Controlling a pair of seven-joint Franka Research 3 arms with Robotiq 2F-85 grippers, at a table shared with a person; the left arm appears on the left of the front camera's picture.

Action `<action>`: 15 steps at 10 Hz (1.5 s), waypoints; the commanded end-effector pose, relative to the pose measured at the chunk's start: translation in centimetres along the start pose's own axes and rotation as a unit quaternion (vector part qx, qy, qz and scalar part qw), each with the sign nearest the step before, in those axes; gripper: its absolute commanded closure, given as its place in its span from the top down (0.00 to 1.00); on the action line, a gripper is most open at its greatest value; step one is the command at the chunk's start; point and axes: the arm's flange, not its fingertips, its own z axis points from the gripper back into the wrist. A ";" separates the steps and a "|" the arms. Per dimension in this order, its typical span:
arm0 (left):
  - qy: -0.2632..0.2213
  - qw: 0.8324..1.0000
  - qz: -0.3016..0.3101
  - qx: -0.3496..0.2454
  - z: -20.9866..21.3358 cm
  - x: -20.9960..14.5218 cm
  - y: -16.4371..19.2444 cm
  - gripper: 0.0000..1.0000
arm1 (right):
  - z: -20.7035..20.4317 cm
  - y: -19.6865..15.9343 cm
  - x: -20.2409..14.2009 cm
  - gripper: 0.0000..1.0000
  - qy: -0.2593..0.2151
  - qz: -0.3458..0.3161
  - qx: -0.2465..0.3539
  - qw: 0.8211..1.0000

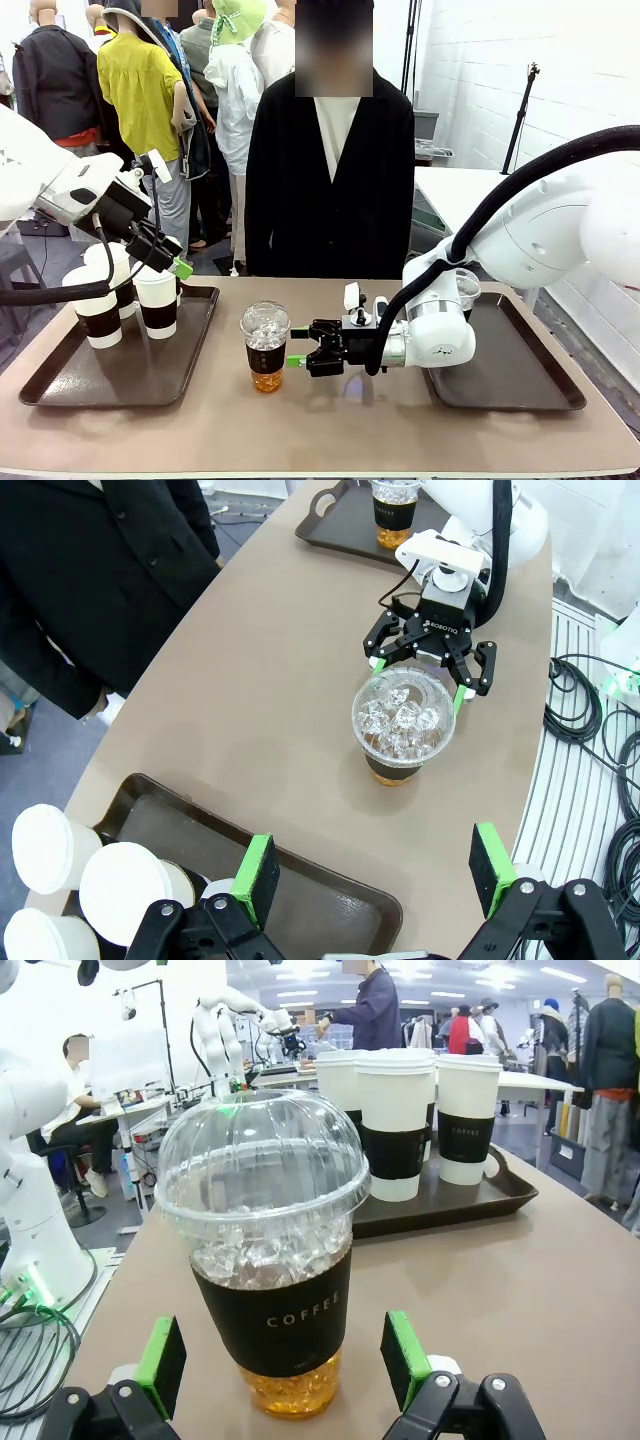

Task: Distribute the coffee onto the tray.
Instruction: Pick up another iced Americano from the middle of the table and place it on the right Handle tray.

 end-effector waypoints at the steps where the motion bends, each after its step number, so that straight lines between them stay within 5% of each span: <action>1: -0.012 1.000 -0.007 -0.008 -0.1 -0.2 0.2 1.00 | -1.5 -0.2 -0.3 1.00 -0.006 0.001 -0.011 1.000; 15: -0.012 1.000 -0.007 -0.008 -0.1 -0.2 0.2 1.00 | -6.3 -1.0 -0.7 1.00 -0.013 -0.022 0.019 0.999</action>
